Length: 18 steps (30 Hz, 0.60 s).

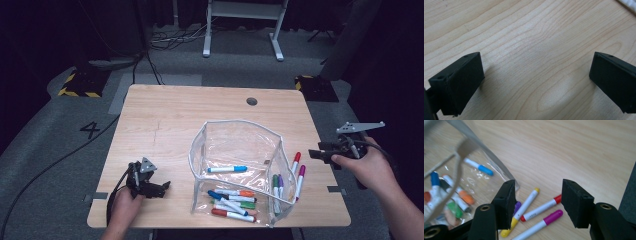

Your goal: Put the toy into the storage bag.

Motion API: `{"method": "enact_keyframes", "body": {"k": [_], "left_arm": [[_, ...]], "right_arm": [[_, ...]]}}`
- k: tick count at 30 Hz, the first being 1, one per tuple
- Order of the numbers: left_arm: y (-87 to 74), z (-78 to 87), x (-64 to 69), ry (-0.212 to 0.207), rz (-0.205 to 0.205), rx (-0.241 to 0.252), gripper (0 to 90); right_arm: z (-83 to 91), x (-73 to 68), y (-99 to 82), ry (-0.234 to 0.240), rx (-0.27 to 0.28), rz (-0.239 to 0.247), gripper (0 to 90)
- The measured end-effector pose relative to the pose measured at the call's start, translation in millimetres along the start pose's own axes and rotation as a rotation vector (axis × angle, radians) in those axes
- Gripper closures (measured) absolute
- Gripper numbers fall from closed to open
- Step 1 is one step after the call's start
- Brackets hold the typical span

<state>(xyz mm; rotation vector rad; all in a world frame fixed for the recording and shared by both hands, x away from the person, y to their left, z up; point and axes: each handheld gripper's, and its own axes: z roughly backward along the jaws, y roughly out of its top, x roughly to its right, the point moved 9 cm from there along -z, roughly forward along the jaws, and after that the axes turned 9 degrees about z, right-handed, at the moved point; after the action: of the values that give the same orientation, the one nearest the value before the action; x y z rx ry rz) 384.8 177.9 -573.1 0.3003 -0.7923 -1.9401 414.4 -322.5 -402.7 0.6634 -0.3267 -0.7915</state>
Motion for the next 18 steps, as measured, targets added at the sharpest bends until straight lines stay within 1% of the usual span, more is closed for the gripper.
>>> {"method": "enact_keyframes", "body": {"k": [3,5,10,12,15,18], "left_arm": [[0.0,0.0,0.0,0.0,0.0,0.0,0.0],[0.0,0.0,0.0,0.0,0.0,0.0,0.0],[0.0,0.0,0.0,0.0,0.0,0.0,0.0],[0.0,0.0,0.0,0.0,0.0,0.001,0.0],[0.1,-0.2,0.3,0.0,0.004,0.002,0.0],[0.0,0.0,0.1,0.0,0.0,0.001,0.0]], "right_arm": [[-18.0,-0.1,-19.8,0.013,-0.031,-0.034,45.8],[-30.3,-0.9,-33.5,0.019,-0.058,-0.041,45.2],[-56.2,-0.9,-63.8,0.005,-0.119,-0.088,42.7],[-64.3,-0.9,-74.8,0.001,-0.147,-0.096,42.7],[-74.7,-2.0,-86.3,0.004,-0.165,-0.109,42.8],[-83.5,-6.2,-94.6,0.019,-0.182,-0.122,43.2]]}}
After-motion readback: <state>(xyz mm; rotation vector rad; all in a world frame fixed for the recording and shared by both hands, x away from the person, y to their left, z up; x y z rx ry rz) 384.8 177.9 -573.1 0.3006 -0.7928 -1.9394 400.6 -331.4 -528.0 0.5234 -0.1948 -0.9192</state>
